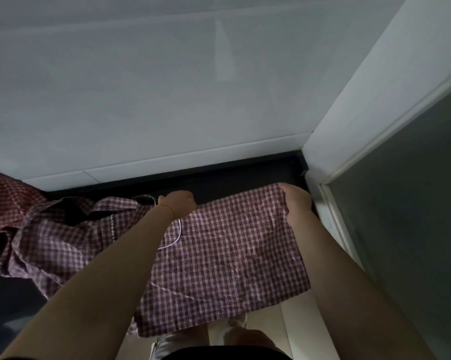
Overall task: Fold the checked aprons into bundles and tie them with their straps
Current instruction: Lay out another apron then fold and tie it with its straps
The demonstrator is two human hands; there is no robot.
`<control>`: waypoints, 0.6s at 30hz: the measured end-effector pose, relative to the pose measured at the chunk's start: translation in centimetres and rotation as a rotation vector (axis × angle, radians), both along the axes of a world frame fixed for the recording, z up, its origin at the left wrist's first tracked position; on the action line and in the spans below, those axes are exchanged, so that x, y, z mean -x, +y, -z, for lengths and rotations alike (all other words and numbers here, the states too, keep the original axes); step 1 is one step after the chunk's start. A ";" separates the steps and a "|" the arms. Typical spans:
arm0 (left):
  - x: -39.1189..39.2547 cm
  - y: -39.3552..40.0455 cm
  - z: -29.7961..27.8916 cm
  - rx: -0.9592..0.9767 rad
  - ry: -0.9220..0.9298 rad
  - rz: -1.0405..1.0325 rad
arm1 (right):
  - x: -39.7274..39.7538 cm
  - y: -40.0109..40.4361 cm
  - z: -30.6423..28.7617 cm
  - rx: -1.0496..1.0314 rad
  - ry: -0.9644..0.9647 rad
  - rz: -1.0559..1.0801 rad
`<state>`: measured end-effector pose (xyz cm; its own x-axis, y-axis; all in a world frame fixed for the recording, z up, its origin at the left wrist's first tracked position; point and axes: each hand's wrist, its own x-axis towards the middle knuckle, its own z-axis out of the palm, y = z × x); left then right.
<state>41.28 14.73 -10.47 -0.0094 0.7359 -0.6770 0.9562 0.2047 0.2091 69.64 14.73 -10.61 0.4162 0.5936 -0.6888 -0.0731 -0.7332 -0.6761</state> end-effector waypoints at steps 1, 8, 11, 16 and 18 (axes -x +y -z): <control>0.1 -0.1 0.1 -0.051 -0.013 -0.014 | 0.1 -0.1 0.1 0.014 0.005 -0.001; 0.7 0.5 0.4 -0.724 0.180 -0.227 | 0.3 0.7 0.0 -0.146 -0.190 -0.174; -0.8 1.2 0.4 -0.826 0.165 -0.231 | 0.4 1.4 -0.1 -0.206 -0.321 -0.225; -4.4 -3.9 2.2 -0.310 0.194 -0.180 | -0.5 -1.4 2.0 0.137 -0.473 -0.500; -4.8 -6.3 3.8 -0.129 0.208 -0.138 | -0.6 -2.5 2.9 0.248 -0.485 -0.624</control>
<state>46.12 8.47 -14.23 -0.2445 0.7980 -0.5508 0.9462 0.3205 0.0443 70.26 12.26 -13.51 0.3452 0.6681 -0.6592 0.6545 -0.6747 -0.3412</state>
